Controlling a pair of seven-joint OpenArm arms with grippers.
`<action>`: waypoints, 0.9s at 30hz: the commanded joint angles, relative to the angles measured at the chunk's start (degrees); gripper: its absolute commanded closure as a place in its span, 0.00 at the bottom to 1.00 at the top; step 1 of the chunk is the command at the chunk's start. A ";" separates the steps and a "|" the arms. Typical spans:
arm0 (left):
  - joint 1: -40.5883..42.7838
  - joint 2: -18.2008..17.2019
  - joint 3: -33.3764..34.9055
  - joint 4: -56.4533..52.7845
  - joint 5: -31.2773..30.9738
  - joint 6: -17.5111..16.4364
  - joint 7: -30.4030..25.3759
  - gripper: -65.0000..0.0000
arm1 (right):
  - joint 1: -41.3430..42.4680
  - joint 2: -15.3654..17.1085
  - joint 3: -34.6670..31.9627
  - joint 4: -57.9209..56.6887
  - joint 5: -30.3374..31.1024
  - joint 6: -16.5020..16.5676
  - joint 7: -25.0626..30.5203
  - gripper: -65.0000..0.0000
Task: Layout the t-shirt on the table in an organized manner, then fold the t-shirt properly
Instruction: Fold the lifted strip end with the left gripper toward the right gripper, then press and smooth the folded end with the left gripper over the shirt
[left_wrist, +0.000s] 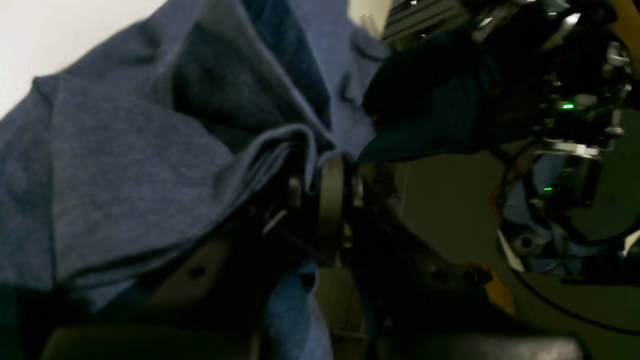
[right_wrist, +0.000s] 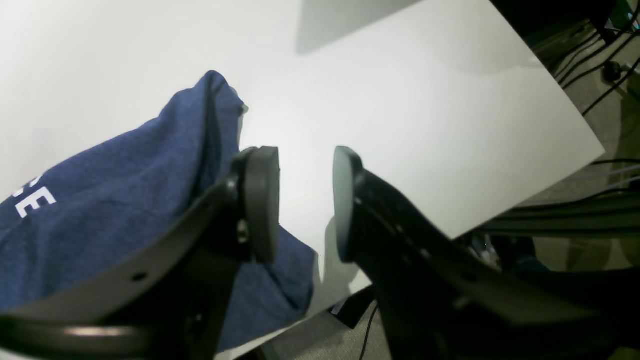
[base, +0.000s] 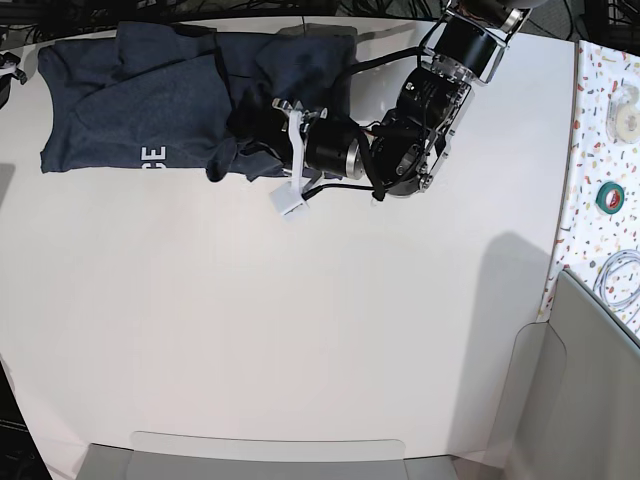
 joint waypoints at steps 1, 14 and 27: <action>-0.88 0.23 -0.33 1.01 -1.62 -0.19 -0.53 0.94 | -0.29 0.98 0.24 0.96 0.91 0.25 1.32 0.72; -0.88 0.23 -0.51 1.01 -1.62 -0.19 -0.53 0.66 | -0.11 0.98 0.24 0.96 0.91 0.25 1.32 0.72; -0.26 -0.12 -8.86 1.28 -2.06 -0.19 0.26 0.78 | 0.15 0.98 0.24 0.87 0.91 0.25 1.32 0.72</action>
